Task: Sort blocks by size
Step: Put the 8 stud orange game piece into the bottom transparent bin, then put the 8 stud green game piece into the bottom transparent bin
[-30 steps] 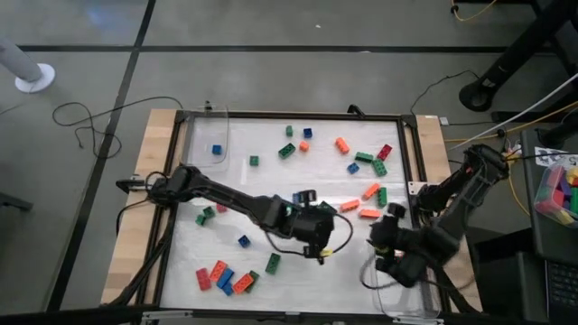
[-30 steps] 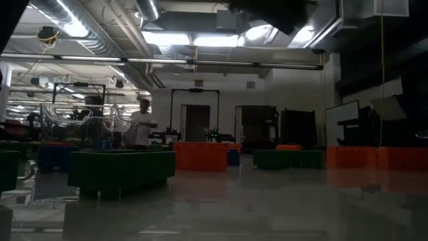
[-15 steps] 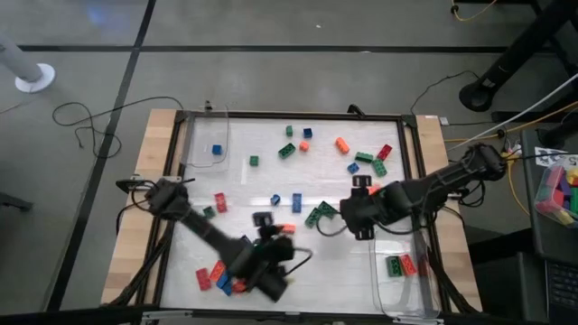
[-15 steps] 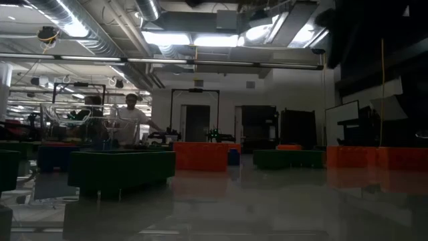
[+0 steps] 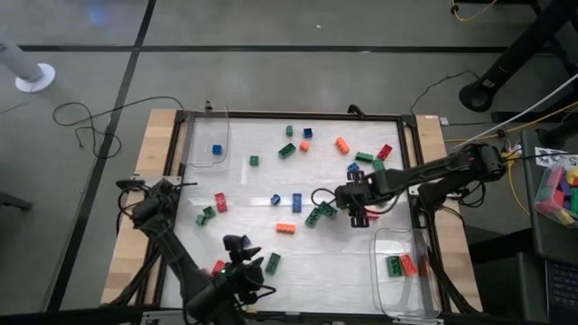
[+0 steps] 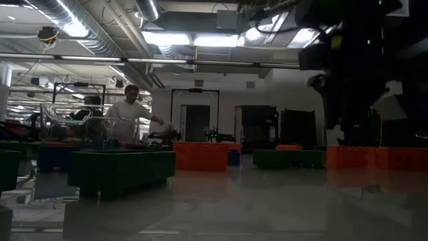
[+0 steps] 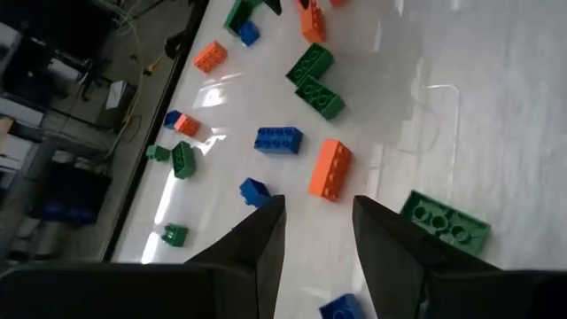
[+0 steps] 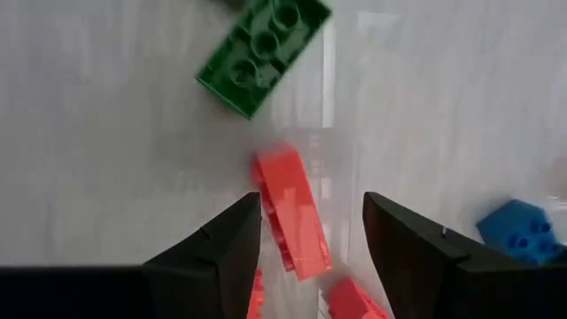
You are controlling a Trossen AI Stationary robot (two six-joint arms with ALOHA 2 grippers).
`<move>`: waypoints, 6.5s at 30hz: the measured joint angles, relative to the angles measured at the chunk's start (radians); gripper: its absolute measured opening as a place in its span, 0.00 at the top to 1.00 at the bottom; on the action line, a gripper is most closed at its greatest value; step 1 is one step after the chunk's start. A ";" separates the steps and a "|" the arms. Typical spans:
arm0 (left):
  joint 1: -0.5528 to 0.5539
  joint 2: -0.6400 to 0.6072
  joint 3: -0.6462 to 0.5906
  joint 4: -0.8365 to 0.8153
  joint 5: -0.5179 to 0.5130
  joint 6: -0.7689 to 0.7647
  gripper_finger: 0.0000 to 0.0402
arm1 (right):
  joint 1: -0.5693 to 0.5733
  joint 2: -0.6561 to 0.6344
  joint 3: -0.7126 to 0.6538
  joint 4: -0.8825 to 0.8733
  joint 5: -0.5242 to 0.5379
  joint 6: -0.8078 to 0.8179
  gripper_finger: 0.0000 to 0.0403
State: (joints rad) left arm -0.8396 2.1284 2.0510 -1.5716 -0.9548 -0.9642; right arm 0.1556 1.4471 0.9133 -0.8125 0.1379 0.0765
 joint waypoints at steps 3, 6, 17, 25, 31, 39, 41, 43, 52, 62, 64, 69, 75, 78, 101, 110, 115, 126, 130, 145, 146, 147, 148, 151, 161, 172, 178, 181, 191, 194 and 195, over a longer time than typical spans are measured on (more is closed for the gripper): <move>-0.012 0.000 -0.001 0.000 -0.001 -0.028 0.69 | -0.022 0.000 -0.029 0.041 -0.007 -0.033 0.50; -0.019 0.000 -0.001 0.001 -0.001 -0.029 0.69 | -0.035 0.000 -0.047 0.073 -0.048 -0.060 0.50; -0.014 0.000 -0.001 0.017 0.000 0.001 0.69 | -0.032 0.018 -0.100 0.141 -0.071 -0.084 0.50; -0.015 0.000 -0.001 0.056 0.001 -0.079 0.69 | -0.032 0.128 -0.105 0.166 -0.088 -0.084 0.56; -0.013 0.000 -0.001 0.100 0.046 -0.139 0.69 | -0.031 0.161 -0.081 0.152 -0.112 -0.086 0.77; 0.008 0.000 -0.047 0.124 0.050 -0.181 0.69 | -0.024 0.148 0.094 -0.025 -0.203 -0.080 0.78; 0.021 0.000 -0.079 0.151 0.055 -0.181 0.69 | -0.005 0.150 0.161 -0.070 -0.221 -0.060 0.78; 0.037 0.000 -0.113 0.189 0.071 -0.181 0.69 | 0.029 0.148 0.234 -0.149 -0.229 -0.037 0.78; 0.138 0.000 -0.201 0.367 0.292 -0.182 0.69 | 0.304 0.147 0.498 -0.374 -0.231 0.216 0.77; 0.206 0.000 -0.212 0.536 0.454 -0.181 0.69 | 0.717 0.147 0.526 -0.410 -0.157 0.710 0.75; 0.211 0.000 -0.212 0.538 0.454 -0.181 0.69 | 0.792 0.147 0.526 -0.422 -0.125 0.803 0.76; 0.213 0.000 -0.212 0.536 0.454 -0.138 0.69 | 0.929 0.150 0.525 -0.417 -0.037 0.916 0.72; 0.217 0.000 -0.212 0.535 0.485 -0.266 0.69 | 0.980 0.152 0.525 -0.421 -0.020 1.088 0.57; 0.228 0.000 -0.212 0.534 0.533 -0.309 0.66 | 0.978 0.152 0.525 -0.419 -0.041 1.134 0.51; 0.295 0.126 -0.212 0.481 0.710 -0.398 0.47 | 0.977 0.152 0.525 -0.410 -0.042 1.122 0.46; 0.303 0.176 -0.210 0.487 0.743 -0.385 0.48 | 0.977 0.152 0.525 -0.408 -0.041 1.121 0.46; 0.320 0.172 -0.211 0.548 0.757 -0.316 0.64 | 0.977 0.152 0.525 -0.411 -0.041 1.120 0.46; 0.389 0.170 -0.188 1.205 0.779 -0.020 0.70 | 0.977 0.152 0.525 -0.412 -0.040 1.122 0.46; 0.420 0.174 -0.188 1.503 0.777 0.151 0.70 | 0.977 0.152 0.525 -0.412 -0.040 1.121 0.46; 0.541 0.400 -0.187 2.294 0.755 0.386 0.66 | 0.977 0.152 0.525 -0.415 -0.034 1.103 0.46; 0.546 0.409 -0.187 2.315 0.755 0.386 0.66 | 0.977 0.152 0.525 -0.416 -0.031 1.096 0.46; 0.550 0.415 -0.187 2.324 0.755 0.386 0.66 | 0.976 0.152 0.525 -0.416 -0.024 1.092 0.46; 0.555 0.420 -0.187 2.334 0.754 0.386 0.66 | 0.976 0.152 0.525 -0.417 -0.018 1.089 0.46; 0.560 0.426 -0.161 2.333 0.749 0.400 0.66 | 0.976 0.152 0.525 -0.417 -0.006 1.068 0.46; 0.551 0.444 -0.008 2.149 0.747 0.595 0.65 | 0.974 0.152 0.531 -0.424 0.030 1.049 0.46; 0.551 0.456 0.008 2.110 0.742 0.712 0.65 | 0.974 0.150 0.642 -0.566 0.418 0.962 0.46; 0.551 0.456 0.008 2.106 0.742 0.719 0.65 | 0.943 0.150 0.642 -0.612 0.665 0.963 0.46; 0.552 0.456 0.008 2.106 0.742 0.721 0.65 | 0.904 0.151 0.642 -0.620 0.663 0.963 0.46; 0.553 0.456 0.008 2.102 0.740 0.751 0.65 | 0.773 0.157 0.552 -0.628 0.374 0.967 0.46; 0.554 0.456 0.007 2.098 0.741 0.785 0.65 | 0.765 0.156 0.547 -0.642 0.285 0.967 0.46; 0.554 0.456 0.007 2.097 0.742 0.795 0.65 | 0.765 0.157 0.547 -0.650 0.262 0.969 0.46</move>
State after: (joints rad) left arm -0.2852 2.5847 2.0579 0.5257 -0.2131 -0.1689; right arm 0.9203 1.6037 1.4601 -1.4627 0.4004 1.0457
